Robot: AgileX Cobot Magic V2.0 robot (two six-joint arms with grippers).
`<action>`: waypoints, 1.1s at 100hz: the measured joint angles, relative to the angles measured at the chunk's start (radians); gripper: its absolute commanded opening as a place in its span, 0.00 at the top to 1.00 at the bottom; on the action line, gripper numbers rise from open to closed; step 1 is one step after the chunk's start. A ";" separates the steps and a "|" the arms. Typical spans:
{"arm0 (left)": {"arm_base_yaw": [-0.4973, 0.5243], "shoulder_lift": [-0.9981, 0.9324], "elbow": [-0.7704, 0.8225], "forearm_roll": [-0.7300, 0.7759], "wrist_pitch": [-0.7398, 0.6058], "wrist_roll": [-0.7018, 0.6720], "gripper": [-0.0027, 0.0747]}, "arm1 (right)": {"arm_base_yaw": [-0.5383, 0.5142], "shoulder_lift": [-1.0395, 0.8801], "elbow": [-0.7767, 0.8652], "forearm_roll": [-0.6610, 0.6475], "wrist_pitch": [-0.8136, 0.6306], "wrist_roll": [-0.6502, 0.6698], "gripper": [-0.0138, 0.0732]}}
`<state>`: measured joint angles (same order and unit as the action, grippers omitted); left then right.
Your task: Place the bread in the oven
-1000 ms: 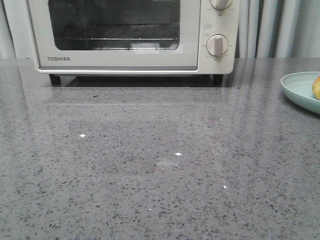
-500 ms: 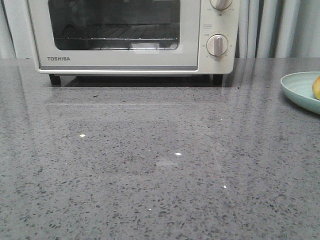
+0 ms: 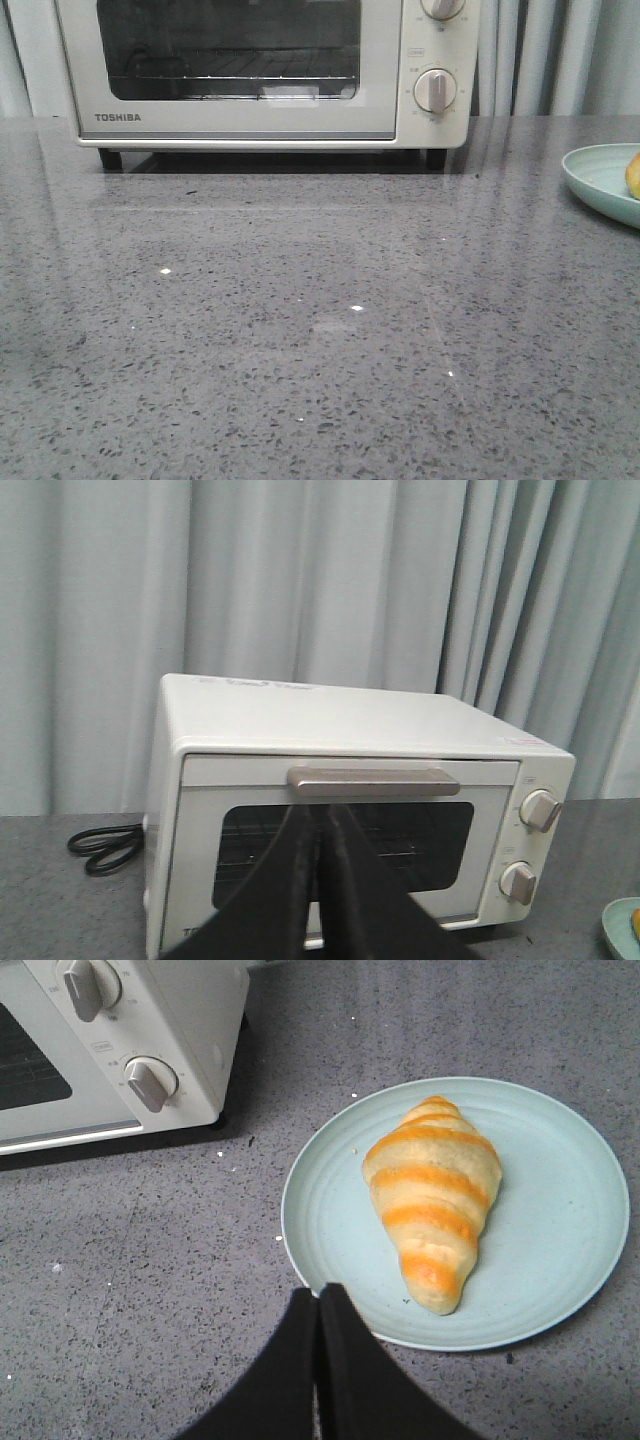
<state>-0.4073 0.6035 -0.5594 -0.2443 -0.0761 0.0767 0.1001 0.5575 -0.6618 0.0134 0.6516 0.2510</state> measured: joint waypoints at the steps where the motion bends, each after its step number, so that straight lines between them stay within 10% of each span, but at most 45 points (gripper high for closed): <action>1: -0.006 0.006 -0.002 0.000 -0.007 0.000 0.99 | 0.000 0.000 0.000 0.000 0.003 0.000 0.93; 110: -0.038 0.815 -0.516 0.020 -0.094 0.000 0.99 | 0.000 0.000 -0.002 0.000 0.033 0.000 0.93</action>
<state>-0.4450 1.4184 -1.0755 -0.2240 -0.1702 0.0767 0.1001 0.5575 -0.6643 0.0134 0.6843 0.2510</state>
